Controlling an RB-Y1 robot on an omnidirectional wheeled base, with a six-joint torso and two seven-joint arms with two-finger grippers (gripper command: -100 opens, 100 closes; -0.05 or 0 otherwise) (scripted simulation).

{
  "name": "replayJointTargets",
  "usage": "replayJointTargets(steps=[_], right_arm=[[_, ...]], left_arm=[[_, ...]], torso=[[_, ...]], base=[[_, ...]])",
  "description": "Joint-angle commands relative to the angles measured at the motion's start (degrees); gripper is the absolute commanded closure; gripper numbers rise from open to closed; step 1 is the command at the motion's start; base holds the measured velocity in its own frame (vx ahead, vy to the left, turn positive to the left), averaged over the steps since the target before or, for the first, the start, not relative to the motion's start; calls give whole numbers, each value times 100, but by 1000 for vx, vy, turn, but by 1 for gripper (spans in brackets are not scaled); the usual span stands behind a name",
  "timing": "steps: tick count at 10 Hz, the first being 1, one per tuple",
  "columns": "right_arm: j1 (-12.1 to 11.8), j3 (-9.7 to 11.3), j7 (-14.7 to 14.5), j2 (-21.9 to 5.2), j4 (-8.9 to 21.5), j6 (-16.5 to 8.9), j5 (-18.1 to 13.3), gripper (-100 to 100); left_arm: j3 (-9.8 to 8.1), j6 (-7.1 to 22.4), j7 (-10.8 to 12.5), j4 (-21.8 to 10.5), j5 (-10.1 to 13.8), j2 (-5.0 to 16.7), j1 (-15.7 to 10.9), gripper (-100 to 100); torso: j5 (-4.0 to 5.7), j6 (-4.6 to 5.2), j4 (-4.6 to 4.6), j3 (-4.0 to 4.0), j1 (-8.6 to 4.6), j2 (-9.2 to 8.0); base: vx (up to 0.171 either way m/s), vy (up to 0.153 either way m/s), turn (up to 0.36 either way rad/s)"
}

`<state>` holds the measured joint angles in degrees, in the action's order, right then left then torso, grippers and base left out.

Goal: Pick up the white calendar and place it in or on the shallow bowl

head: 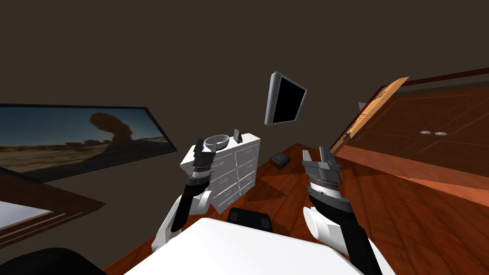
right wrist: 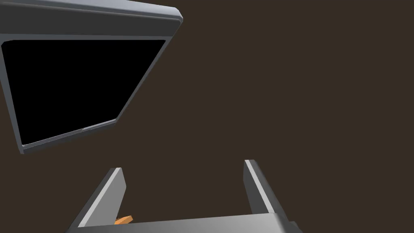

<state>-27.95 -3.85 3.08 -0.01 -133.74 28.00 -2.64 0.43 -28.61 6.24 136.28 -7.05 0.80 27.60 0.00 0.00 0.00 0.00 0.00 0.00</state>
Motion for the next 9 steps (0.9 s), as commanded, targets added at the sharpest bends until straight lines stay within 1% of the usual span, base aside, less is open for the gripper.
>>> replayJointTargets(steps=[1, 3, 6, 7, 8, 9], right_arm=[[0, 0, 0, 0, 0, 0, 0, 0], [0, 1, 0, 1, 0, 0, 0, 0], [1, 1, 0, 2, 0, 0, 0, 0], [1, 1, 0, 2, 0, 0, 0, 0], [1, 1, 0, 1, 0, 0, 0, 0], [1, 1, 0, 1, 0, 0, 0, 0]], left_arm=[[-48, 173, 92, -52, 5, 246, -94, -100], [-117, 421, 224, -124, 13, 446, -229, -100], [-269, 887, 511, -267, 41, 669, -520, -100], [-269, 949, 511, -267, 41, 669, -520, -100], [-332, 1143, 629, -321, 56, 720, -637, -100], [-332, 1161, 629, -321, 56, 720, -637, -100]], torso=[[0, 0, 0, 0, 0, 0], [6, -1, 4, 12, -30, -21], [13, 0, 6, 16, -57, -27], [13, -1, 7, 18, -59, -30], [12, 2, 6, 15, -47, -25], [10, 0, 5, 13, -45, -23]], base=[[-40, -39, 131], [-70, -114, 170], [-79, -146, 204], [-73, -108, 73], [-70, -106, 127], [-52, -81, 96]])
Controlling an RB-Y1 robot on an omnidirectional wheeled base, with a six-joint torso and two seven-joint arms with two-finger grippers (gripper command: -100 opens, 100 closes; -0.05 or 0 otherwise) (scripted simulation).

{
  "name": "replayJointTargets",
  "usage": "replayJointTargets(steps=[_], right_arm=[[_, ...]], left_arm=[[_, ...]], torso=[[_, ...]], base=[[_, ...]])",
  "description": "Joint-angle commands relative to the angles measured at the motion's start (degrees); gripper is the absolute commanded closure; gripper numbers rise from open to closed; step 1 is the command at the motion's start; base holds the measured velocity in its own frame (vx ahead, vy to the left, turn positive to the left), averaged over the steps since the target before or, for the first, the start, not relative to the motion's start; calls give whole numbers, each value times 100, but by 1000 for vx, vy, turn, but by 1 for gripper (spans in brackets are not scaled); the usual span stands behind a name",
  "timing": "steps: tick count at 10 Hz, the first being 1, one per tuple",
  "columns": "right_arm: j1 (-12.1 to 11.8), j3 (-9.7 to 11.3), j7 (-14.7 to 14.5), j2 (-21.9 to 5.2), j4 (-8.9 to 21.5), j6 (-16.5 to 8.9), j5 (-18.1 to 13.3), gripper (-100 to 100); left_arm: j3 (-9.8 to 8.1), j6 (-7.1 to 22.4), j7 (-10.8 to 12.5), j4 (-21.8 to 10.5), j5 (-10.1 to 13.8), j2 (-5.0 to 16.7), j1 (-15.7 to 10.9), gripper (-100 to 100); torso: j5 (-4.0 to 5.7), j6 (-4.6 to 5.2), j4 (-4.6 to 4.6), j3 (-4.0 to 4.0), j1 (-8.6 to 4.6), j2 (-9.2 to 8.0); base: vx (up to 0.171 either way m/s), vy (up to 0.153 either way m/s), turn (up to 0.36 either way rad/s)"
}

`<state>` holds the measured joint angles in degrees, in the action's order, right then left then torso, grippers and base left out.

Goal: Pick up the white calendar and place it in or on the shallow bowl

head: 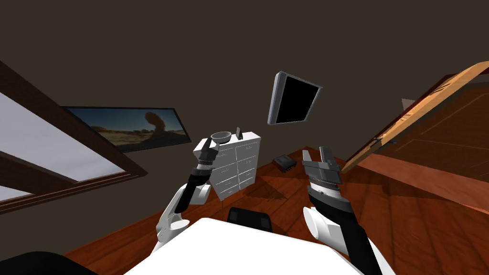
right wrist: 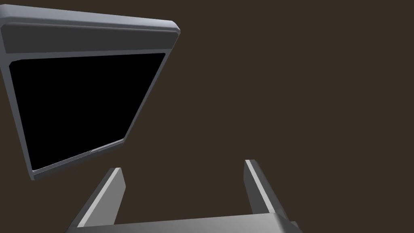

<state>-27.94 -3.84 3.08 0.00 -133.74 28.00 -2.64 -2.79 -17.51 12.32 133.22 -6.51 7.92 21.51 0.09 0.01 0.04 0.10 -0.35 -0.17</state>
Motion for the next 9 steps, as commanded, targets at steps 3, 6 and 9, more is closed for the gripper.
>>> replayJointTargets(steps=[3, 6, 9], right_arm=[[0, 0, 0, 1, 0, 0, 0, 0], [0, 0, 0, 0, 0, 0, 0, 0], [0, 0, 0, 0, 0, 0, 0, 0]], left_arm=[[-158, 518, 291, -133, 45, 77, -288, -100], [-331, 989, 601, -261, 108, 109, -580, -100], [-428, 1310, 770, -327, 147, 115, -736, -100]], torso=[[3, -2, 2, 6, -16, -11], [2, 1, 1, 1, -9, -2], [2, 0, -1, -3, -13, 5]], base=[[-80, -120, 162], [-70, -114, 143], [-57, -104, 115]])
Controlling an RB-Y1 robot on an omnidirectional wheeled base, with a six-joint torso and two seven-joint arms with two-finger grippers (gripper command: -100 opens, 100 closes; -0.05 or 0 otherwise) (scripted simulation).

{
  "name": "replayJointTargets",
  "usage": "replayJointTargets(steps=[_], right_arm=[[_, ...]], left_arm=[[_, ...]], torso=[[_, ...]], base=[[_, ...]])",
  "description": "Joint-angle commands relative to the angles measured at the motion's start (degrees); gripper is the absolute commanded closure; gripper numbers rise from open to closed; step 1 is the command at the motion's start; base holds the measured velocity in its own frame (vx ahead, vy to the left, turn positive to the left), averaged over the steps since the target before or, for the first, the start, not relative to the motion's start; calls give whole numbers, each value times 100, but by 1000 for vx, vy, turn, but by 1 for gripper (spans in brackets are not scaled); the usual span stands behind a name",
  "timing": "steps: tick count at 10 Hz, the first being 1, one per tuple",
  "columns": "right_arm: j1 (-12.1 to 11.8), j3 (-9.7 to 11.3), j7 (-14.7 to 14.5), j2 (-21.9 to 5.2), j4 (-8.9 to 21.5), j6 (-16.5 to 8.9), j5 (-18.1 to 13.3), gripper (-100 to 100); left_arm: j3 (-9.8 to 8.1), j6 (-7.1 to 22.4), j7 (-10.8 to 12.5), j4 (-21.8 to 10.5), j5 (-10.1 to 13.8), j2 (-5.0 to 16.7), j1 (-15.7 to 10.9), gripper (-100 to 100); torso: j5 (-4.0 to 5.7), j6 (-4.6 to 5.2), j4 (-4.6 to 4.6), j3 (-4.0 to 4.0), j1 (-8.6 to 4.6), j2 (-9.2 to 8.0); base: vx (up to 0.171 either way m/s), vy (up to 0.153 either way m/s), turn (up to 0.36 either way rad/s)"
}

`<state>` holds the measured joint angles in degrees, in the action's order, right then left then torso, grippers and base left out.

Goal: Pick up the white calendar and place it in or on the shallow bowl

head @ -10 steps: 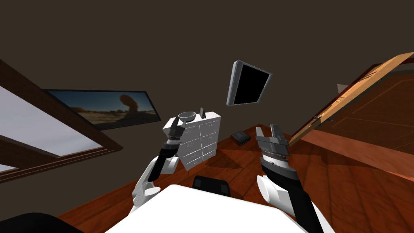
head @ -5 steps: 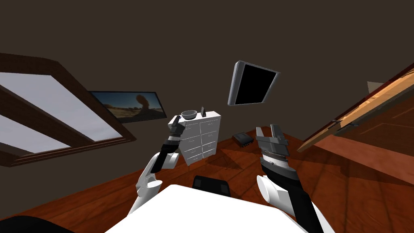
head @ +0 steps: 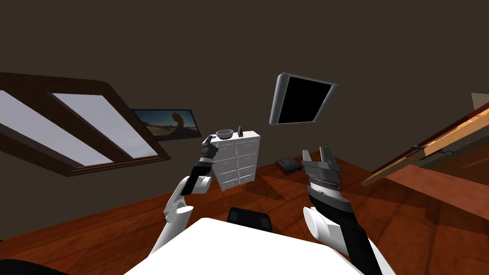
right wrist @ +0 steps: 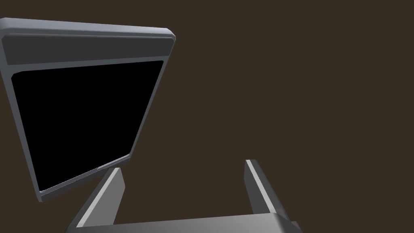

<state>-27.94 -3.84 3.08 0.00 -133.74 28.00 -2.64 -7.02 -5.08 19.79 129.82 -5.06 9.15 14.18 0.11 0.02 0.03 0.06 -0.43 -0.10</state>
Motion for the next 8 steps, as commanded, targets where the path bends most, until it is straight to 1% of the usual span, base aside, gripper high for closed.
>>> replayJointTargets(steps=[1, 2, 3, 4, 5, 6, 7, 8], right_arm=[[0, 0, 0, 0, 0, 0, 0, 0], [0, 0, 0, 0, 0, 0, 0, 0], [0, 0, 0, 0, 0, 0, 0, 0], [0, 0, 0, 0, 0, 0, 0, 0], [0, 0, 0, 0, 0, 0, 0, 0], [0, 0, 0, 0, 0, 0, 0, 0], [0, 0, 0, 0, 0, 0, 0, 0], [0, 0, 0, 0, 0, 0, 0, 0]], left_arm=[[-107, 286, 201, -54, 47, -7, -165, -100], [-107, 349, 201, -54, 47, -7, -165, -100], [-215, 545, 387, -121, 98, -9, -331, -100], [-215, 636, 387, -121, 98, -9, -331, -100], [-329, 832, 578, -187, 155, -13, -500, -100], [-329, 927, 578, -187, 155, -13, -500, -100], [-447, 1139, 776, -253, 219, -19, -672, -100], [-447, 1219, 776, -253, 219, -19, -672, -100]], torso=[[0, 0, 0, 0, 0, 0], [0, -2, 1, 4, -7, -8], [1, 1, 1, 3, -3, -5], [0, -1, 1, 2, -3, -4], [0, 0, 1, 1, 1, -2], [0, -2, 1, 1, -4, -2], [1, 1, -1, -2, -2, 5], [1, 0, -1, -1, -8, 1]], base=[[-85, -117, 159], [-73, -103, 88], [-70, -101, 142], [-65, -91, 93], [-71, -108, 171], [-46, -99, 69], [-68, -114, 103], [-68, -104, 86]])
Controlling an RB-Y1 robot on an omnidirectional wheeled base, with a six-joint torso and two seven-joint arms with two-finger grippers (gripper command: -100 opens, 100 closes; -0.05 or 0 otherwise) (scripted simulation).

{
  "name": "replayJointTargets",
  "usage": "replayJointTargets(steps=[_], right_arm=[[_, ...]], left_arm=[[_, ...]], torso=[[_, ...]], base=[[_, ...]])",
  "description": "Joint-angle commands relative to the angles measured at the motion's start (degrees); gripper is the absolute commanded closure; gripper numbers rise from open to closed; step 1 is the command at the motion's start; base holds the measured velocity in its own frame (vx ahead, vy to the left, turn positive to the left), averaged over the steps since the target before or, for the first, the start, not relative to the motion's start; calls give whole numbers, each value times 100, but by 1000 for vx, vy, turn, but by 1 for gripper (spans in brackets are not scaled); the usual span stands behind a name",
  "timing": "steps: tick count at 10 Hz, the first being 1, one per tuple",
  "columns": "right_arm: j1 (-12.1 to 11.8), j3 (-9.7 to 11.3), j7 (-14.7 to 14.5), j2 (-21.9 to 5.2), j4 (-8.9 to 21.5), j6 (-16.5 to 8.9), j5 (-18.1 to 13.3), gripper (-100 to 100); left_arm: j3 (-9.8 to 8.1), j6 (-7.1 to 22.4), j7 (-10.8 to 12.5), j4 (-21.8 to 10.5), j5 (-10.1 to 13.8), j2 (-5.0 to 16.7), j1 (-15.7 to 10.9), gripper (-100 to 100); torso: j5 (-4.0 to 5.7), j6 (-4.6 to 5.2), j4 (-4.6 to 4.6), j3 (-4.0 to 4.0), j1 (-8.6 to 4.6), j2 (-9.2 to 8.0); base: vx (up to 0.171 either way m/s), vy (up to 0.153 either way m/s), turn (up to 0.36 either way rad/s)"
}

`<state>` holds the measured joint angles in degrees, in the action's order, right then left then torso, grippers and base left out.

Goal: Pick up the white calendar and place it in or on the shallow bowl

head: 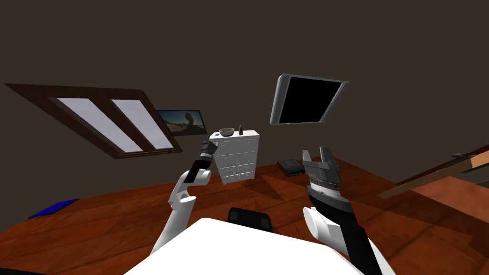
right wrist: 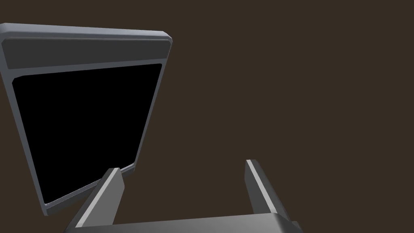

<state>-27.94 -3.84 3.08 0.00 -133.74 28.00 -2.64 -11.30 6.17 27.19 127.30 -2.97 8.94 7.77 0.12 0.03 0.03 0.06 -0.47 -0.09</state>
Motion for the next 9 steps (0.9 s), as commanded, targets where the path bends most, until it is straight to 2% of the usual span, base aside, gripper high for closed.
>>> replayJointTargets(steps=[1, 2, 3, 4, 5, 6, 7, 8, 9], right_arm=[[0, 0, 0, 0, 0, 0, 0, 0], [0, 0, 0, 0, 0, 0, 0, 0], [0, 0, 0, 0, 0, 0, 0, 0], [0, 0, 0, 0, 0, 0, 0, 0], [0, 0, 0, 0, 0, 0, 0, 0], [-1, 0, 0, 0, 0, 0, 0, 0], [0, 0, 0, 0, 0, 0, 0, 0], [0, 0, 0, 0, 0, 0, 0, 0], [0, 0, 0, 0, 0, 0, 0, 0]], left_arm=[[-142, 286, 237, -65, 80, -5, -205, -100], [-142, 386, 237, -65, 80, -5, -205, -100], [-268, 565, 443, -127, 157, -11, -379, -100], [-268, 676, 443, -127, 157, -11, -379, -100], [-396, 894, 652, -186, 241, -17, -552, -100], [-396, 962, 652, -186, 241, -17, -552, -100], [-528, 1160, 862, -243, 330, -23, -724, -100], [-528, 1242, 862, -243, 330, -23, -724, -100], [-661, 1437, 1072, -296, 425, -28, -892, -100]], torso=[[0, 0, 0, 0, 0, 0], [1, -1, 0, 0, -9, -1], [1, 1, 0, -1, -4, 3], [1, 0, -1, -4, -4, 8], [0, 1, -2, -6, 1, 11], [1, 0, -3, -8, -10, 13], [1, 1, -3, -7, -4, 13], [0, 0, -2, -4, 2, 7], [-1, 1, -2, -6, 6, 11]], base=[[-68, -129, 143], [-59, -112, 78], [-46, -110, 107], [-40, -96, 65], [-37, -131, 115], [-41, -111, 57], [-64, -93, 81], [-45, -85, 40], [-36, -106, 72]])
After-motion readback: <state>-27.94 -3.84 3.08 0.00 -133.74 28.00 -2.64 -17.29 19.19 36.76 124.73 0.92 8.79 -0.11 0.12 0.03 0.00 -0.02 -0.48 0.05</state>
